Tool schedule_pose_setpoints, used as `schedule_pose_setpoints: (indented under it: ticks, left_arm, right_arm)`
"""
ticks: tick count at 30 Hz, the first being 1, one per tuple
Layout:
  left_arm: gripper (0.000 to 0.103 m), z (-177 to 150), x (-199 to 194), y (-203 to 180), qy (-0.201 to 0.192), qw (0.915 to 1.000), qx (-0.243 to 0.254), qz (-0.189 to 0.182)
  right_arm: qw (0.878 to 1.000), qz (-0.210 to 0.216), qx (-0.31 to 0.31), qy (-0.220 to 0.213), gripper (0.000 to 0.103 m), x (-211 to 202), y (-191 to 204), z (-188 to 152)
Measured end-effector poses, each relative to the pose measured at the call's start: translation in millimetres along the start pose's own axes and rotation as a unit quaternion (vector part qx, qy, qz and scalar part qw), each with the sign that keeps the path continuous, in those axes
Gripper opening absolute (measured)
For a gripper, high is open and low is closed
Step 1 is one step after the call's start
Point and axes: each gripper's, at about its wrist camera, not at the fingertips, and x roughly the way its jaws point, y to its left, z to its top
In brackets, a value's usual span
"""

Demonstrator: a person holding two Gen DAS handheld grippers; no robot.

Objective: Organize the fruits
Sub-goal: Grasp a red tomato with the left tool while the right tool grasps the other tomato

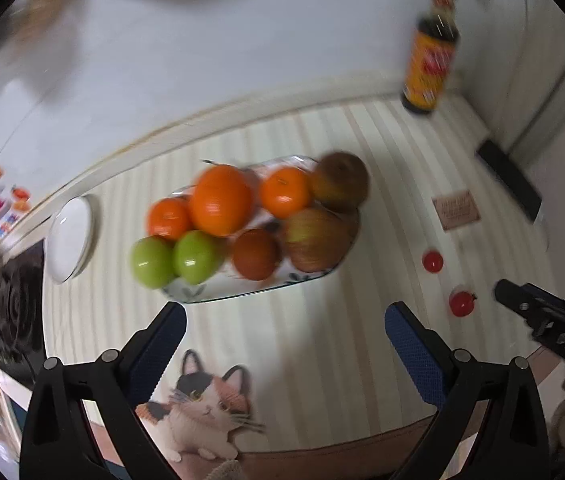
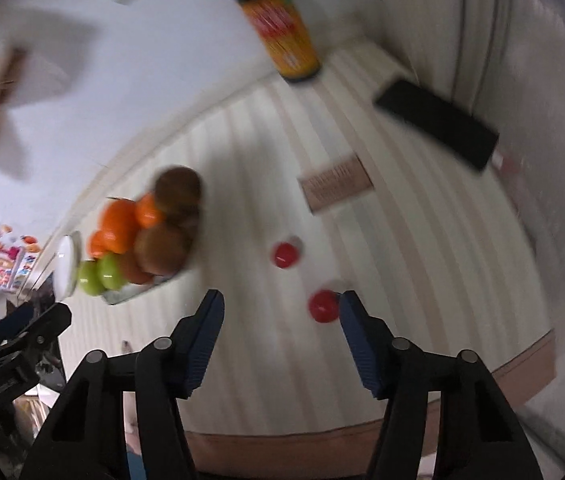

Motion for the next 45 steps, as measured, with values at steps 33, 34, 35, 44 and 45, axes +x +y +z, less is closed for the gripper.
schedule_pose_setpoints:
  ticks: [33,34,35,44,45]
  left_arm:
    - [0.037,46.4,133.9,-166.1,0.148,0.9692,0.166,-0.106]
    - [0.032,47.8,131.7,-167.0,0.144,0.9696,0.167,-0.105]
    - [0.027,49.0,130.9,-168.5,0.145,0.9694,0.168,-0.106]
    - [0.023,50.1,113.8,-152.8,0.134,0.9727,0.148,-0.118]
    - [0.023,50.0,108.7,-146.7,0.131,0.9733,0.145,-0.120]
  right_arm:
    - [0.996,-0.023,0.085,-0.004,0.036,29.3,-110.8,-8.3]
    - [0.996,-0.023,0.084,-0.004,0.036,28.6,-111.4,-9.3]
    - [0.996,-0.023,0.084,-0.004,0.036,28.6,-110.9,-9.6]
    - [0.997,-0.020,0.078,-0.020,0.036,14.9,-105.9,-4.6]
    - [0.997,-0.020,0.078,-0.022,0.036,12.5,-105.0,-4.2]
